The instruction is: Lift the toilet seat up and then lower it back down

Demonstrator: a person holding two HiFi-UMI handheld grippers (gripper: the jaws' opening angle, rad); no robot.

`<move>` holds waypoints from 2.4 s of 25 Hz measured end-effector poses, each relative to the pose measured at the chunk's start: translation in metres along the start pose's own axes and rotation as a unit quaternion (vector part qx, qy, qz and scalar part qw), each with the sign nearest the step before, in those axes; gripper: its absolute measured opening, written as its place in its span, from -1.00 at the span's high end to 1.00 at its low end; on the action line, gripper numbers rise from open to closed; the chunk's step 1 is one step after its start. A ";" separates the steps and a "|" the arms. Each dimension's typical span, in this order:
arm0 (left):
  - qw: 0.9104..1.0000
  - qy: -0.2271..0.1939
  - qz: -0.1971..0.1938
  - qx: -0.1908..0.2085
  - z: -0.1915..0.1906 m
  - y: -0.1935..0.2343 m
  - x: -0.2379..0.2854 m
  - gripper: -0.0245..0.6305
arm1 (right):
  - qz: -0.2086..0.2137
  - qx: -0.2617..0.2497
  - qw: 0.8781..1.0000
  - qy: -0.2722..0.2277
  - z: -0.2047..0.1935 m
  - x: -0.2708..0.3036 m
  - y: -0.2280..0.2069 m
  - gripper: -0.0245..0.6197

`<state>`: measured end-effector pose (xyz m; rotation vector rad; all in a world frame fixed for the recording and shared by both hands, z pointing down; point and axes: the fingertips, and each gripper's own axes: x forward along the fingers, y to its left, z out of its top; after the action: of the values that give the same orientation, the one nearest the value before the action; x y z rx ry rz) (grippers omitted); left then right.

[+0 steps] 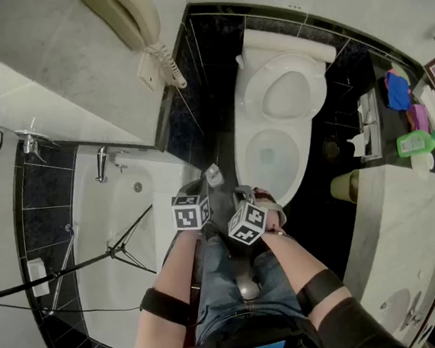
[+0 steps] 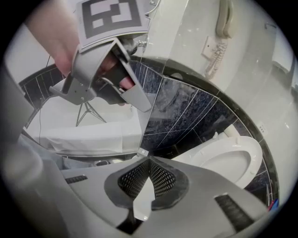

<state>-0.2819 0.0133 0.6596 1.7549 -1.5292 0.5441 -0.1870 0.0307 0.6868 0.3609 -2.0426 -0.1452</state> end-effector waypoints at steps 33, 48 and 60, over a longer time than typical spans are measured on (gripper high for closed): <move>0.967 -0.191 0.009 0.168 0.081 -0.196 -0.223 0.92 | -0.224 0.412 0.854 -0.227 -0.169 -0.364 -0.119 0.89; 0.959 -0.189 0.037 0.206 0.069 -0.243 -0.213 0.92 | -0.142 0.363 0.881 -0.268 -0.147 -0.360 -0.114 0.89; 0.955 -0.138 -0.005 0.261 0.152 -0.184 -0.070 0.53 | -0.124 0.327 0.907 -0.233 -0.079 -0.268 -0.158 0.89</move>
<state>-0.1405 -0.0510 0.4650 2.3194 -1.6663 0.7766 0.0310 -0.0304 0.4597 1.0926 -2.4749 0.3466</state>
